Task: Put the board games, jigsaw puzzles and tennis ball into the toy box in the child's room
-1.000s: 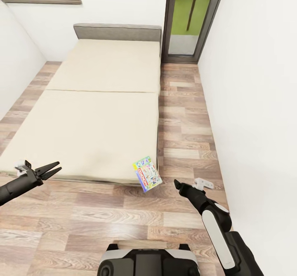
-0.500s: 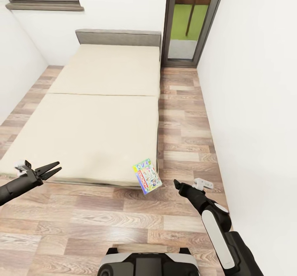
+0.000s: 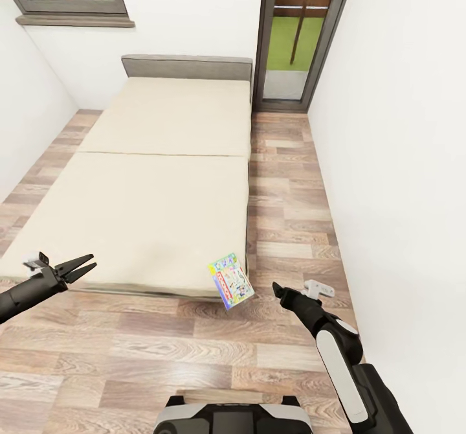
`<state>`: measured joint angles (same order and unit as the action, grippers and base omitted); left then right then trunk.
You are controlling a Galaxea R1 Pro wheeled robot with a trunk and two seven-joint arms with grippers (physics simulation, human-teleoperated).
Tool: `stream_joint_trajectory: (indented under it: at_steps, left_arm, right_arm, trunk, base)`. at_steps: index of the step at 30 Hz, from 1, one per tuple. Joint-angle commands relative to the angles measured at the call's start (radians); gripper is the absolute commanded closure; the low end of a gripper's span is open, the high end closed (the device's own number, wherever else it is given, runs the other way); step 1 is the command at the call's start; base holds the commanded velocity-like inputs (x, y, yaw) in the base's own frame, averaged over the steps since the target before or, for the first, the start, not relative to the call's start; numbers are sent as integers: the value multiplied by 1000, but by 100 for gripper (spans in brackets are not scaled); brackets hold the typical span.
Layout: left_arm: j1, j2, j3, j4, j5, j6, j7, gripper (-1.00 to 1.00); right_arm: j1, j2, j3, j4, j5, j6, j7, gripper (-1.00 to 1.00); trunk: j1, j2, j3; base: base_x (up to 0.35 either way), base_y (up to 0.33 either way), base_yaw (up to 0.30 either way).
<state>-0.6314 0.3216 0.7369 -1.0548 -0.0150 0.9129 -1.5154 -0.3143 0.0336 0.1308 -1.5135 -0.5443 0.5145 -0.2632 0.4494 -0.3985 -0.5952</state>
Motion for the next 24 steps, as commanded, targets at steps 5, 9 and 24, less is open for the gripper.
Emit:
stream_joint_trajectory:
  at_steps: [5, 9, 24]
  left_arm:
    - [-1, 0, 1, 0, -2, 11, -5, -100]
    - [-1, -1, 1, 0, -2, 11, -5, -100]
    - [-1, -4, 1, 0, -2, 11, -4, -100]
  right_arm:
    - [0, 0, 1, 5, -10, 2, -10, -100]
    - [0, 0, 0, 9, -10, 2, -10, -100]
    - [-1, 0, 0, 13, -11, 2, -10, -100]
  trunk:
    - [1, -2, 7]
    - [1, -2, 14]
    - [1, -2, 38]
  base:
    - [0, 0, 0]
    - [0, 0, 0]
    - [0, 0, 0]
